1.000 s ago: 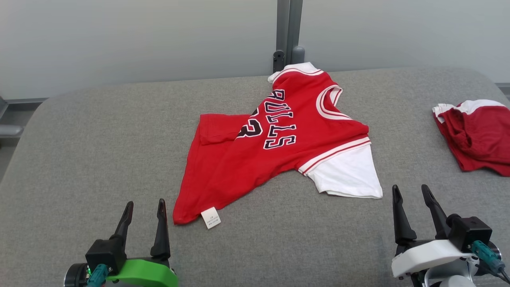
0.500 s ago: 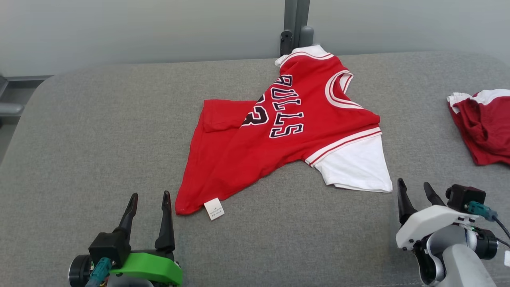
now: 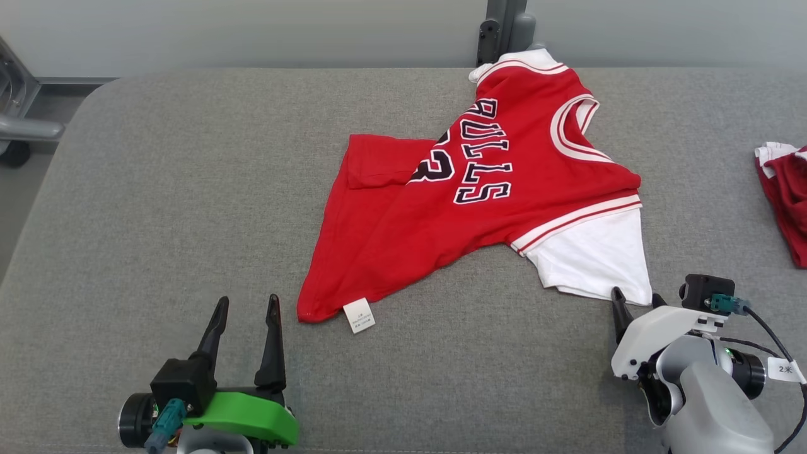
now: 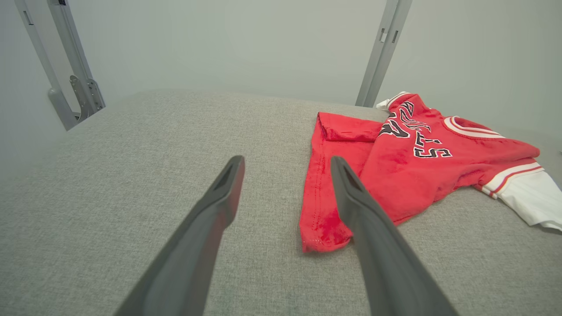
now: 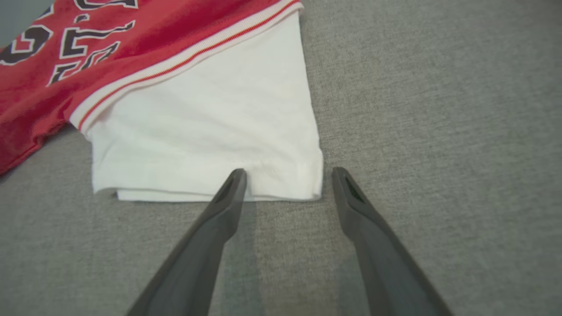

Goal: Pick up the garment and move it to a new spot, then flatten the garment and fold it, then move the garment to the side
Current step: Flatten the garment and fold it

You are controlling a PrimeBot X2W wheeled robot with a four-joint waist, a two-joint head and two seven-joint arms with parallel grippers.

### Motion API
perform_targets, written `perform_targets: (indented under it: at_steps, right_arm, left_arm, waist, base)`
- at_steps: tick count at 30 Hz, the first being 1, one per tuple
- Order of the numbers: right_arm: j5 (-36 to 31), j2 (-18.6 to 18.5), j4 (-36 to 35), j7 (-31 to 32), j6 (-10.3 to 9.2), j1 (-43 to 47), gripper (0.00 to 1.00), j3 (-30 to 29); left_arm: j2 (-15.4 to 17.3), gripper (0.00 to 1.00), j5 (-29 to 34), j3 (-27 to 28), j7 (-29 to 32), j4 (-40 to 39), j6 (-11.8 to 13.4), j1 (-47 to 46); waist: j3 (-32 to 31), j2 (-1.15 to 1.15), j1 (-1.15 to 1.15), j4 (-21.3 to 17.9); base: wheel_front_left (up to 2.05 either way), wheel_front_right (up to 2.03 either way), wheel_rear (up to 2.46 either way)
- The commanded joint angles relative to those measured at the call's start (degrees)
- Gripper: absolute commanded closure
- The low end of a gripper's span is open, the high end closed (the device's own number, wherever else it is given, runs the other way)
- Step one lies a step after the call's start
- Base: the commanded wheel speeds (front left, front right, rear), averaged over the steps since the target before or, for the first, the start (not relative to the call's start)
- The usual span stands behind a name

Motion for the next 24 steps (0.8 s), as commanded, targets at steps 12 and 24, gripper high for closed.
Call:
perform_targets:
  at_steps: [12, 24]
  right_arm:
    - [-1.29, -0.04, 13.03, -3.79, -0.07, -6.6, 1.0, -1.19]
    - [0.84, -0.24, 14.46, -9.82, -0.07, -9.69, 1.0, 3.42]
  left_arm:
    - [0.11, 0.0, -2.26, -4.28, -0.1, 4.43, -1.49, -1.39]
    - [0.12, 0.0, -21.18, -6.79, 5.85, 14.95, -1.02, -5.35]
  waist:
    - [0.78, 0.57, 0.0, -0.15]
    - [1.23, 0.57, 0.0, -3.27]
  base:
    - [0.0, 0.0, 0.0]
    - [0.0, 0.0, 0.0]
